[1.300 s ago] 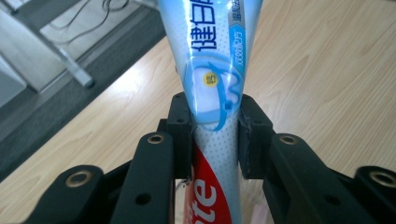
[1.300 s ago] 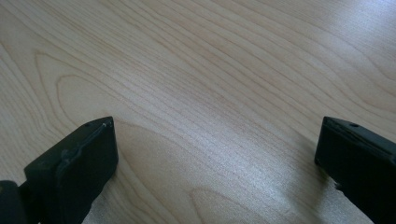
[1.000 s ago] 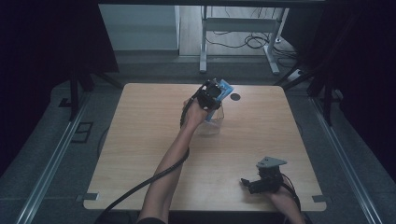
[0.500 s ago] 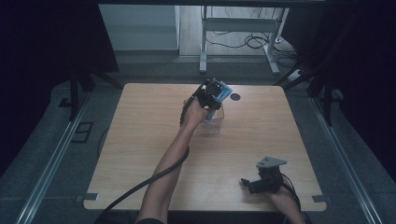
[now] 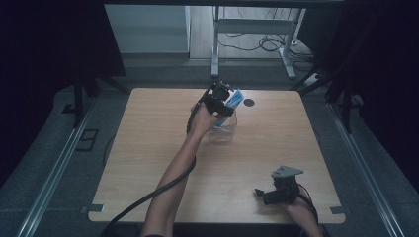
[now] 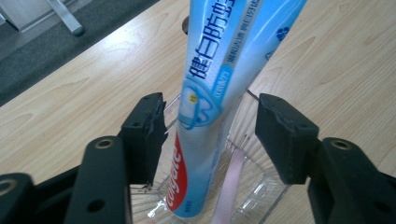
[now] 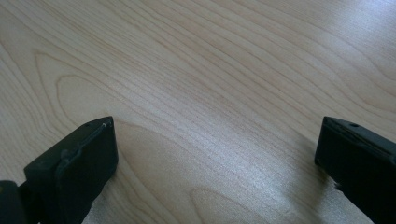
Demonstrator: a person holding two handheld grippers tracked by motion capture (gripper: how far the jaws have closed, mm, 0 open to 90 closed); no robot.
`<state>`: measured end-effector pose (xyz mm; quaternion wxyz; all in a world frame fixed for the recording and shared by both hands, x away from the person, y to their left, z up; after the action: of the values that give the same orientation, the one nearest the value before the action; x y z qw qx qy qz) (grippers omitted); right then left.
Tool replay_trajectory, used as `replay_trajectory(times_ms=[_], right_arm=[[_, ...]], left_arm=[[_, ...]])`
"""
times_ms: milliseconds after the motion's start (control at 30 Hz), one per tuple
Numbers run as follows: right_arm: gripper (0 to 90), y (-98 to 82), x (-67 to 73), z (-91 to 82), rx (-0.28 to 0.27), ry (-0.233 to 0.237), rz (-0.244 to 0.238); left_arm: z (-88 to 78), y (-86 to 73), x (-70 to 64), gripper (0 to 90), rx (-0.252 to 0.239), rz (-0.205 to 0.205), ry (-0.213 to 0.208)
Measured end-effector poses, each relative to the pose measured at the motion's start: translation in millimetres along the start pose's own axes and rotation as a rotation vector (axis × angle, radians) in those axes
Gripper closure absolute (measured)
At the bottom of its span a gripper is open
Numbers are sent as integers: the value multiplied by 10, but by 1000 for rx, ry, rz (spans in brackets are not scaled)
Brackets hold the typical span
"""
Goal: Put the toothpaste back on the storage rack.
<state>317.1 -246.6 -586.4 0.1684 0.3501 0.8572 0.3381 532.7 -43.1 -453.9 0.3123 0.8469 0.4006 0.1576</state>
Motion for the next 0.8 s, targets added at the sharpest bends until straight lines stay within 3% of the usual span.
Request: replay_trajectory(times_ms=[500,800], right_arm=[[0,0,0,0,0,0,1],[0,0,0,0,0,0,0]], left_arm=[[-142,1,-31,268,-53,-9,-49],[-274,-26,-7,189,-83,-42,-78]])
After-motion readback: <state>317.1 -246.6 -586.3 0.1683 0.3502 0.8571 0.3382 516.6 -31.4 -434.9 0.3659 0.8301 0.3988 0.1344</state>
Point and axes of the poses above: each handheld gripper's, and its own axes: z roughly forward along the jaws, y roughly out of its top, x roughly to its left, the point moved 6 cm from there along z, roughly forward along the jaws, and after that the axes turned 4 degrees about -z, right-handed, at the moved point
